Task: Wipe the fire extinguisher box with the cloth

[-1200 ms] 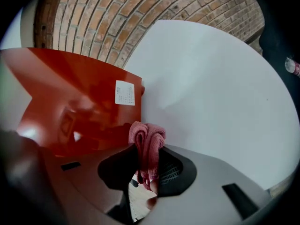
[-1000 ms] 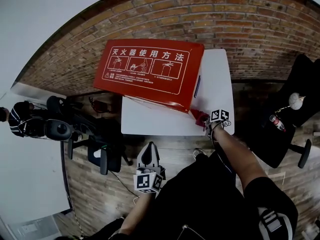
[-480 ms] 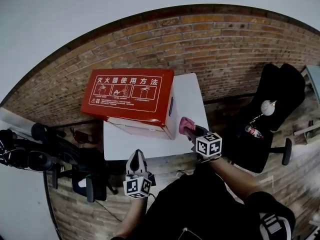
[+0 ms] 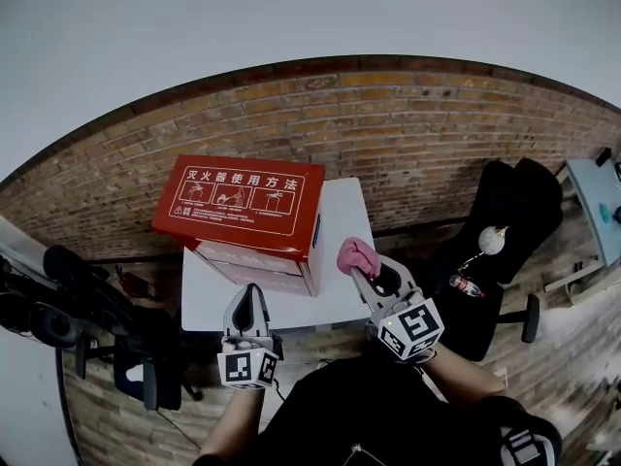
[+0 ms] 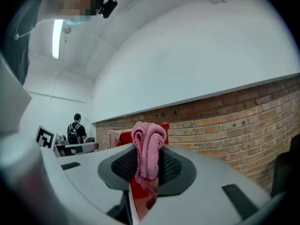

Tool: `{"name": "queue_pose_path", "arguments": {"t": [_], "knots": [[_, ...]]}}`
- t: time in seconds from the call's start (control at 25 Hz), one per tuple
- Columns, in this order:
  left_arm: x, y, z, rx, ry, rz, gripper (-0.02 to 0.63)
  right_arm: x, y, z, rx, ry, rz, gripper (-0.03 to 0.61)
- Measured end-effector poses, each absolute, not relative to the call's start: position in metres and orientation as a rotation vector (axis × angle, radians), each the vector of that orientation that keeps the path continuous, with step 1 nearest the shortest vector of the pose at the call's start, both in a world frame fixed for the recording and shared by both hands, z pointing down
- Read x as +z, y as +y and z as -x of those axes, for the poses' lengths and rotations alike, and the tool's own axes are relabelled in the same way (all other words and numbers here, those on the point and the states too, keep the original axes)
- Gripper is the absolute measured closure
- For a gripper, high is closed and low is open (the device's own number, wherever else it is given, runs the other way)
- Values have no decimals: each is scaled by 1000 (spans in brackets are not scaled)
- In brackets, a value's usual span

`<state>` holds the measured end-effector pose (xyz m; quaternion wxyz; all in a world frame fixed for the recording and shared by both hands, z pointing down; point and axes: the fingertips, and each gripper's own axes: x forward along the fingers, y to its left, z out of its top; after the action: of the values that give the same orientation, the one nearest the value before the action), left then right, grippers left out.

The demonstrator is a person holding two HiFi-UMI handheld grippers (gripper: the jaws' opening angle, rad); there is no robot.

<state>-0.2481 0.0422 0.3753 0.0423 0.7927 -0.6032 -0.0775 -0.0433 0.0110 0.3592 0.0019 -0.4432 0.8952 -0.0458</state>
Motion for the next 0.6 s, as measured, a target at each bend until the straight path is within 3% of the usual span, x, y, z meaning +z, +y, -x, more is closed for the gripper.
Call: {"name": "queue_pose_path", "arguments": {"t": [0.24, 0.6], "knots": [[330, 50, 238, -263, -1879, -2504, 583, 333, 21, 51, 15, 2798, 1386, 474], [325, 62, 241, -243, -1916, -2527, 584, 334, 26, 67, 63, 2829, 1392, 476]]}}
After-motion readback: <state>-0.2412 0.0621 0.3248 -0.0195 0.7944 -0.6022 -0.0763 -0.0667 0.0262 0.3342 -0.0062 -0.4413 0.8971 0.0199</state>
